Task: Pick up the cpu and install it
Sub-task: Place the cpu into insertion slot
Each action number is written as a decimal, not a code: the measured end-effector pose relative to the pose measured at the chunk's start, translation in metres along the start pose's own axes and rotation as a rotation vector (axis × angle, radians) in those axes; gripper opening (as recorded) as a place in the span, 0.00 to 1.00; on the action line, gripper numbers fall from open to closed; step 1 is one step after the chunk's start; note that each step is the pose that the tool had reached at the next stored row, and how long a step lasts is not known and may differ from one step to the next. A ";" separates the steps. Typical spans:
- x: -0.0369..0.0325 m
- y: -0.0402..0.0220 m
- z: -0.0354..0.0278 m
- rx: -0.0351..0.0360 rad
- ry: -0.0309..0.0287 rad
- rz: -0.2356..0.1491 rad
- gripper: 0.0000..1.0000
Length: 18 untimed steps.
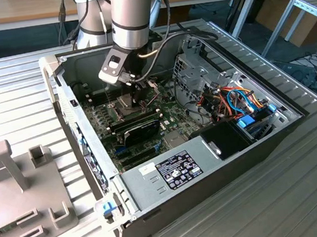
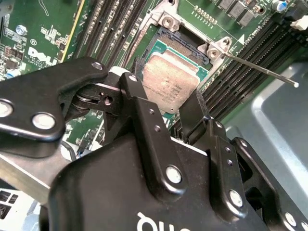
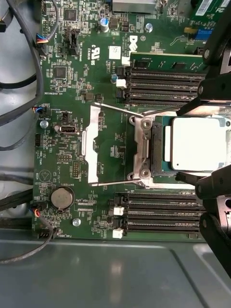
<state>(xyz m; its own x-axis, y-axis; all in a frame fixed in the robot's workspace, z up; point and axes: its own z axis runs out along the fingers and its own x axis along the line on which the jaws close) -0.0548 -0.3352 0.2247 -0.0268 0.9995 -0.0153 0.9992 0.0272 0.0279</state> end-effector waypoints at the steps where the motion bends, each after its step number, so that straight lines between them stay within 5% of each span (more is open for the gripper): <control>1: 0.0000 0.0000 0.0015 0.0000 -0.0008 0.000 0.55; 11: 0.0002 -0.0003 0.0107 0.0001 -0.0033 0.000 0.55; 18: 0.0002 -0.0003 0.0115 0.0002 -0.0035 0.000 0.55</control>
<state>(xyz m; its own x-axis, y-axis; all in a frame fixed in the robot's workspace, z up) -0.0548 -0.3351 0.2132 -0.0267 0.9995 -0.0189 0.9992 0.0272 0.0278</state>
